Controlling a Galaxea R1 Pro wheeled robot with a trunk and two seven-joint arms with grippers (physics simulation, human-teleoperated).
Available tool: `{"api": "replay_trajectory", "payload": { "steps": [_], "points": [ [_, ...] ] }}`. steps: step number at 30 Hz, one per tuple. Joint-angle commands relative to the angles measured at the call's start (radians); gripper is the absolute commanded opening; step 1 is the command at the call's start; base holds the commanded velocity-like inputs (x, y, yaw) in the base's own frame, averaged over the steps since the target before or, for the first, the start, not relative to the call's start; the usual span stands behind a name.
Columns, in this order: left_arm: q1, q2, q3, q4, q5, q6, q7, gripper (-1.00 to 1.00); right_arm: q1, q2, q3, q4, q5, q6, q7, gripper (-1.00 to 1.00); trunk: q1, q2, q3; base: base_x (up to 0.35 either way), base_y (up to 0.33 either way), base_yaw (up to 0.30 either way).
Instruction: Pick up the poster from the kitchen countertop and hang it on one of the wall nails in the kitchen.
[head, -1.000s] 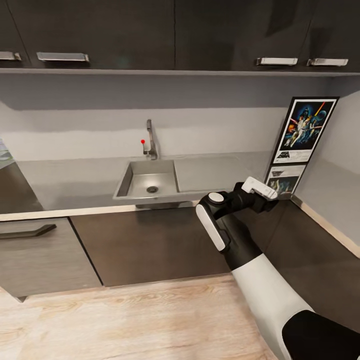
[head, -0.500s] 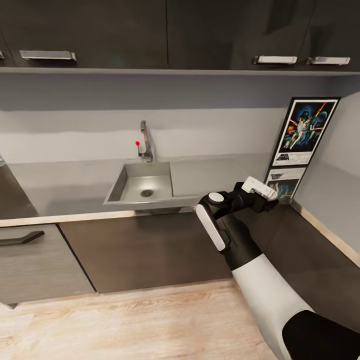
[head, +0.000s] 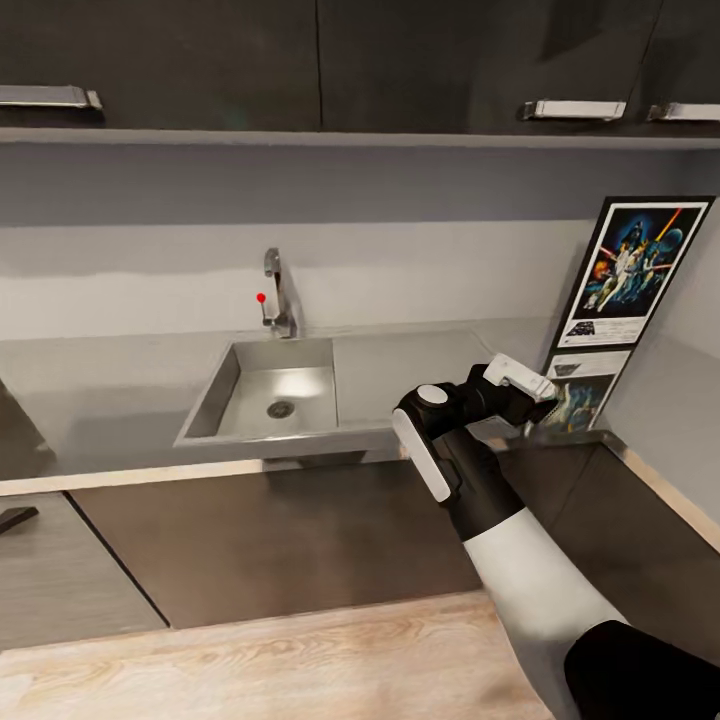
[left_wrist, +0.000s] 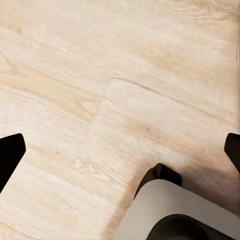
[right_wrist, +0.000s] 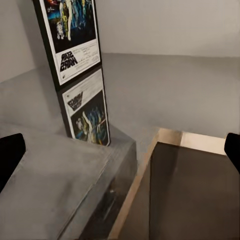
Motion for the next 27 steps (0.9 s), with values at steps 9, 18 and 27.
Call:
{"api": "replay_trajectory", "payload": {
  "steps": [9, 18, 27],
  "points": [
    [0.000, 0.000, 0.004, -0.001, 0.002, -0.001, -0.007, 1.00, -0.001, 0.000, 0.001, 0.000, -0.006, 0.011, -0.006, 1.00, 0.001, 0.000, -0.001, 0.335, -0.001, 0.000],
    [0.000, 0.004, 0.005, 0.031, -0.001, -0.002, -0.009, 1.00, -0.001, 0.000, 0.000, -0.001, -0.005, 0.011, -0.006, 1.00, 0.001, 0.000, -0.001, 0.251, 0.000, 0.000],
    [0.000, 0.056, 0.007, 0.221, -0.002, -0.007, -0.011, 1.00, -0.001, -0.002, -0.004, -0.001, -0.003, 0.011, -0.006, 1.00, 0.001, 0.000, -0.001, 0.024, 0.000, 0.000]
  ]
}}
